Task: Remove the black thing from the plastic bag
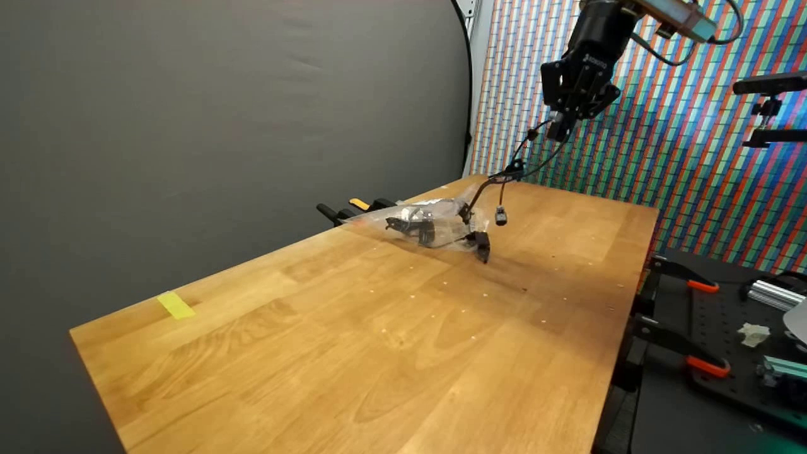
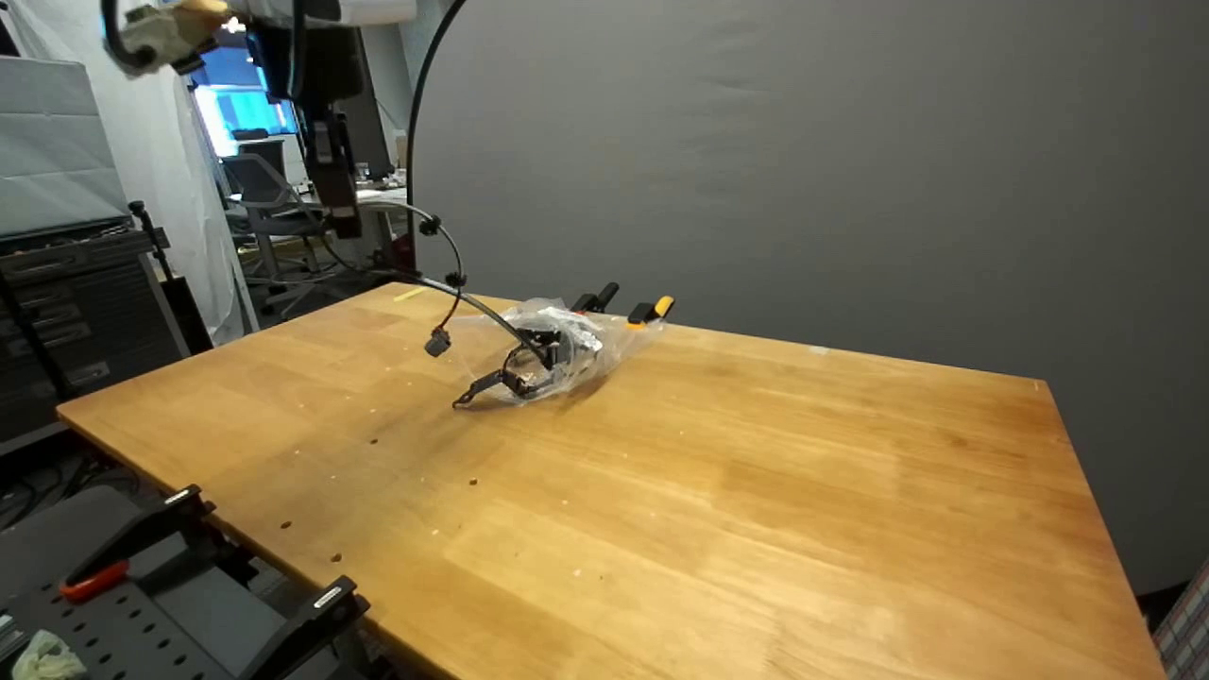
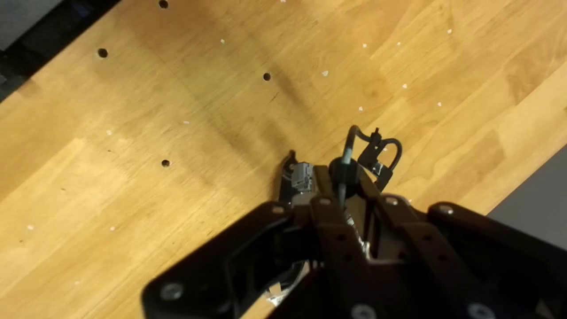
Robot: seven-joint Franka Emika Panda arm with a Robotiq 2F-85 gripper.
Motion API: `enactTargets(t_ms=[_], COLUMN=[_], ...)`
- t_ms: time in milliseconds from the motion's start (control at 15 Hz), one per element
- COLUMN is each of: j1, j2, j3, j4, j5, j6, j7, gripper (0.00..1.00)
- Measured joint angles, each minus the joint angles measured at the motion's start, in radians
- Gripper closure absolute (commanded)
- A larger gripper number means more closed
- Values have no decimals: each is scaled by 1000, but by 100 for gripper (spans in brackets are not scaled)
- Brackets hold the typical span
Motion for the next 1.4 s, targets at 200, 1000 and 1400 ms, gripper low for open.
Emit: enactTargets(t_ms=[200, 1000, 1400], j1=[0, -105, -333], j2=[-117, -547, -507], j3=[2, -26, -71], j4=[-1, 113, 102], j5=[-74, -287, -545], j6=[-90, -681, -605], j7=[63, 164, 193], gripper=[96, 96, 96])
